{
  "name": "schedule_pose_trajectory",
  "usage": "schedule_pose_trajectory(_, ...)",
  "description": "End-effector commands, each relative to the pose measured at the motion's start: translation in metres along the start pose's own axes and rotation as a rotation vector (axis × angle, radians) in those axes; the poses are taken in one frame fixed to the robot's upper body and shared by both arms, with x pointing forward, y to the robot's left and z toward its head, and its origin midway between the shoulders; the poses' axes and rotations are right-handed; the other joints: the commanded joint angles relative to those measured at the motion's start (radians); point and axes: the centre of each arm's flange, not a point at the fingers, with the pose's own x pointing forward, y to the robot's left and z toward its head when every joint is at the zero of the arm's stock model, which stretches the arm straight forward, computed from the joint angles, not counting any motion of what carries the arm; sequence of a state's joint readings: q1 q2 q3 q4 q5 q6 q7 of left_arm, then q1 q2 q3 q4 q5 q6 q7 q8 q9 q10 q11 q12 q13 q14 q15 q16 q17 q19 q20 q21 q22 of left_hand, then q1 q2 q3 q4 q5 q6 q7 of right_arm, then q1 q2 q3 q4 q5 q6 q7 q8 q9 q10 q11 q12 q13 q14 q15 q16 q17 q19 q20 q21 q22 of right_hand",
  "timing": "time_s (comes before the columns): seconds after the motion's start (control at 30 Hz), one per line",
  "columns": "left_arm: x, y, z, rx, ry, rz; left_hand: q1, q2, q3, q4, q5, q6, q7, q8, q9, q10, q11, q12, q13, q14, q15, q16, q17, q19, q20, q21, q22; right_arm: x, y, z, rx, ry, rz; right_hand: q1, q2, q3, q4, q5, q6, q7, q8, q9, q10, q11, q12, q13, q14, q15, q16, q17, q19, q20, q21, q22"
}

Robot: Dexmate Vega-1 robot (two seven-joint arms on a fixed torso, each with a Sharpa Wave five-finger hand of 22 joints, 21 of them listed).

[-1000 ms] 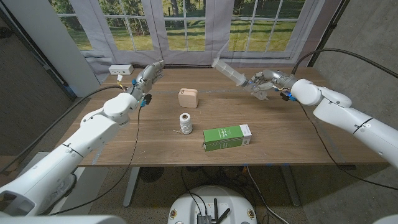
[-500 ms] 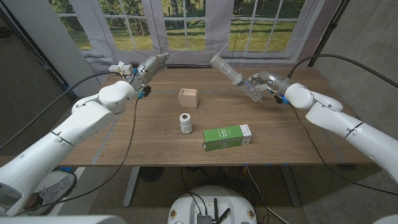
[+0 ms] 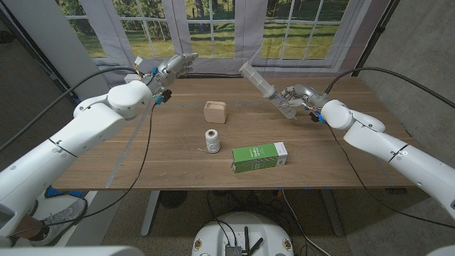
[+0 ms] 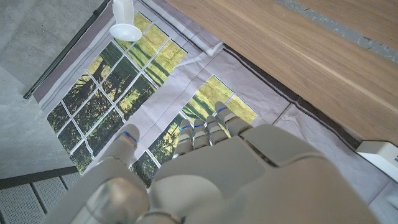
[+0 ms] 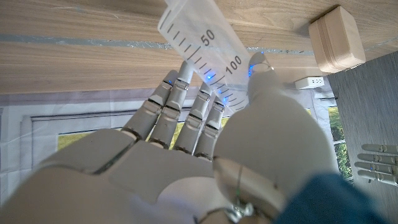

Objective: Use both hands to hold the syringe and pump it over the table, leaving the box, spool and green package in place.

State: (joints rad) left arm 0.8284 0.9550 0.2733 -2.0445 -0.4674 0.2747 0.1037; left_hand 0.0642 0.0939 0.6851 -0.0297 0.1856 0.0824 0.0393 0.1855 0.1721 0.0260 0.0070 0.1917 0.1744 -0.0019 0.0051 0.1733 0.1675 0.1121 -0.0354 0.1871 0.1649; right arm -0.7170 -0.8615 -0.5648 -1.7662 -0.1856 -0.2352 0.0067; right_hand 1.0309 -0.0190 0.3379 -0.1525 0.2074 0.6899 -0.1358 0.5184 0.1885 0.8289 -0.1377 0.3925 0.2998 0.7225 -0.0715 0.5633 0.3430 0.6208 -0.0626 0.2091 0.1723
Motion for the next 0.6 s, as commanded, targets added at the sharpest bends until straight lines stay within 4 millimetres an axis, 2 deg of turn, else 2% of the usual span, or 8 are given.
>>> schedule_pose_trajectory(0.03, 0.006, 0.01, 0.029, 0.086, -0.048, -0.059, -0.003, 0.038, 0.002, -0.01, -0.001, 0.001, -0.008, -0.003, 0.003, -0.005, -0.003, -0.004, 0.003, -0.015, -0.003, -0.002, 0.0, -0.009, -0.01, -0.002, 0.005, -0.001, 0.004, 0.003, -0.035, 0.001, -0.008, 0.02, 0.1, 0.006, -0.008, 0.006, 0.091, -0.076, 0.006, 0.006, 0.078, -0.064, 0.004, 0.004, 0.011, -0.159, 0.007, 0.003, 0.01, -0.006, -0.002, 0.001)
schedule_pose_trajectory(0.4, 0.018, 0.006, 0.038, 0.149, -0.103, -0.133, -0.002, 0.04, 0.003, -0.021, -0.001, -0.008, -0.018, -0.007, 0.003, -0.022, -0.011, -0.007, 0.002, -0.042, -0.011, -0.006, 0.0, -0.057, -0.018, -0.014, 0.005, -0.003, 0.002, 0.006, -0.036, -0.009, -0.023, 0.019, 0.101, 0.006, -0.008, 0.008, 0.092, -0.076, 0.004, 0.006, 0.082, -0.064, 0.002, 0.005, 0.013, -0.157, 0.005, 0.004, 0.011, -0.006, -0.002, 0.001)
schedule_pose_trajectory(0.6, 0.022, 0.0, 0.037, 0.196, -0.143, -0.154, -0.004, 0.043, 0.004, -0.022, -0.001, -0.005, -0.022, -0.004, 0.003, -0.008, -0.029, -0.001, 0.001, -0.04, -0.026, -0.001, 0.0, -0.067, -0.019, -0.01, 0.005, -0.004, 0.002, 0.006, -0.03, -0.007, -0.026, 0.018, 0.103, 0.006, -0.008, 0.008, 0.093, -0.076, 0.002, 0.006, 0.087, -0.064, 0.003, 0.007, 0.015, -0.157, 0.003, 0.004, 0.01, -0.006, -0.003, 0.001)
